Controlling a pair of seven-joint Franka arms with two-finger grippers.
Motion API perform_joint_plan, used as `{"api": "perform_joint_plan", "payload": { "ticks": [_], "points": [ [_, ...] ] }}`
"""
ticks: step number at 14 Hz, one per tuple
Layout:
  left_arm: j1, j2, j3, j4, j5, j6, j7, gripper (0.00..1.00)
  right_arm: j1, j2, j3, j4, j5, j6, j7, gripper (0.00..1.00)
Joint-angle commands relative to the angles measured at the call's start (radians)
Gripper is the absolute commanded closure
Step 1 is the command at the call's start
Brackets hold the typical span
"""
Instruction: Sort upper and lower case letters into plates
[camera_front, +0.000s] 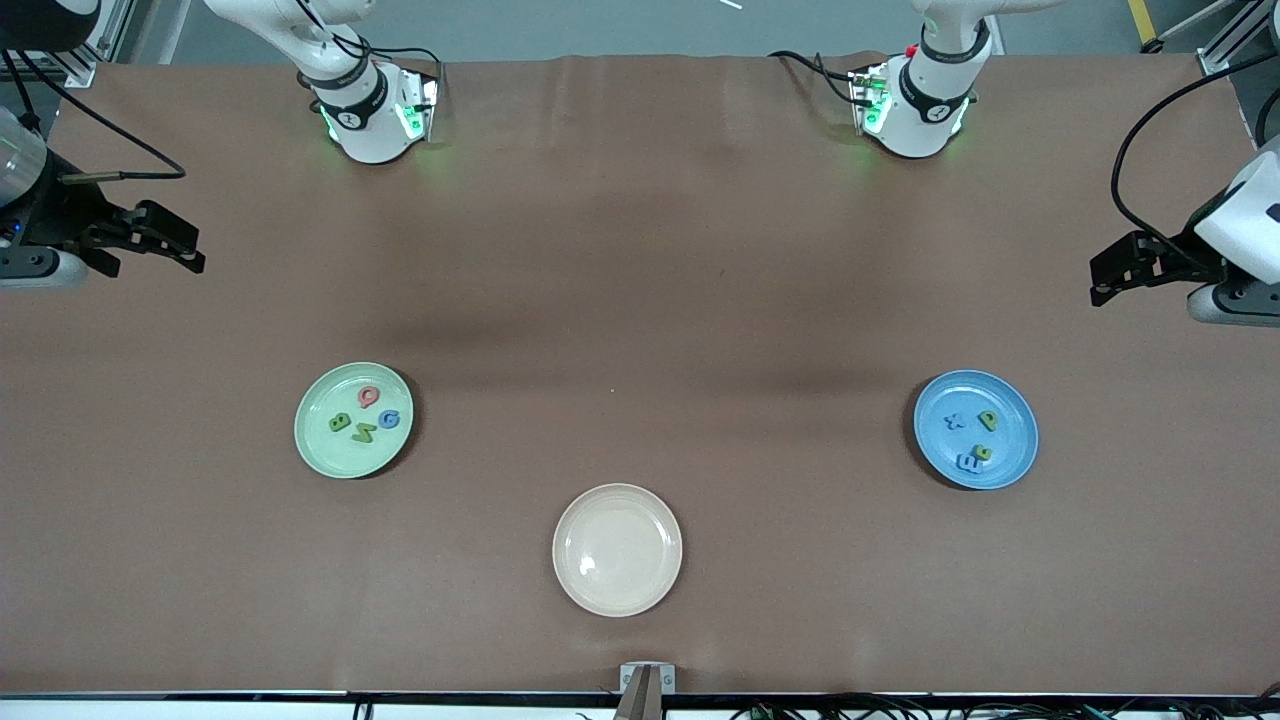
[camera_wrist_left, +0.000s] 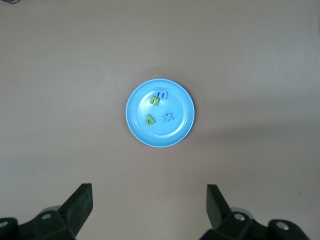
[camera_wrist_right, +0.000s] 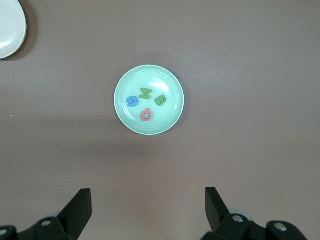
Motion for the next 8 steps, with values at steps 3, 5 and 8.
{"api": "perform_joint_plan", "payload": {
  "ticks": [3,5,8],
  "points": [
    [-0.018,-0.012,0.028,0.012,-0.012,-0.023,0.025,0.0,-0.001,-0.021,0.003,-0.014,-0.004,0.002,0.009,0.0],
    [-0.018,-0.012,0.03,0.012,-0.012,-0.023,0.027,0.0,-0.001,-0.021,0.003,-0.014,-0.002,0.002,0.011,0.0],
    [-0.004,-0.014,0.028,0.014,-0.021,-0.023,0.03,0.0,-0.003,-0.02,0.003,-0.014,0.004,-0.007,0.011,0.0]
  ]
}}
